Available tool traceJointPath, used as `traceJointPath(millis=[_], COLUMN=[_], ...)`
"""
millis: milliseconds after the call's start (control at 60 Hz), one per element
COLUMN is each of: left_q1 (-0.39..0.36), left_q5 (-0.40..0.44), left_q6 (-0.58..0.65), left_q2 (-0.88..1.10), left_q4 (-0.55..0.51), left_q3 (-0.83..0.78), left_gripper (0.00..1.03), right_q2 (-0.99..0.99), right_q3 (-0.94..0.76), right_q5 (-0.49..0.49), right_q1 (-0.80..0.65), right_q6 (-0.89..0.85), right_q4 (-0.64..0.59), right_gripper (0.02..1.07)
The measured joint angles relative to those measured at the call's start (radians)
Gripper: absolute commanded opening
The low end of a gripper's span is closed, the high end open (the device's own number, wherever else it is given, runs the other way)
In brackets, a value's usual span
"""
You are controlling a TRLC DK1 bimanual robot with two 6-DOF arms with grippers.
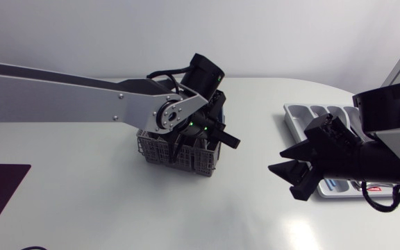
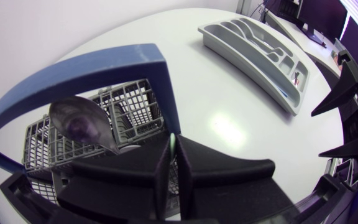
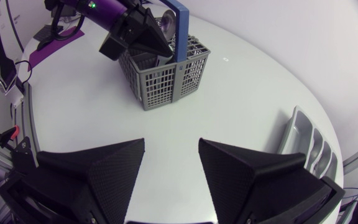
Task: Sort the cutlery from the basket into the organizer compartments.
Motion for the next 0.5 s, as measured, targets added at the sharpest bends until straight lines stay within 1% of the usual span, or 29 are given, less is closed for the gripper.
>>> traceJointPath(millis=[117, 300, 500], left_q1=[0.0, 0.0, 0.0], left_q5=[0.002, 0.019, 0.102], left_q6=[0.003, 0.009, 0.03], left_q2=[-0.05, -0.127, -0.207], left_q4=[0.023, 0.032, 0.031], left_q3=[-0.039, -0.064, -0.089], left_gripper=[0.03, 0.03, 0.03], right_q2=[0.0, 0.0, 0.0], right_q3=[-0.003, -0.003, -0.003], right_q5=[0.0, 0.0, 0.0], right_q1=[0.0, 0.0, 0.001], right_q6=[0.0, 0.0, 0.0], right_q4=[0.0, 0.0, 0.0], right_gripper=[0.66, 0.66, 0.66])
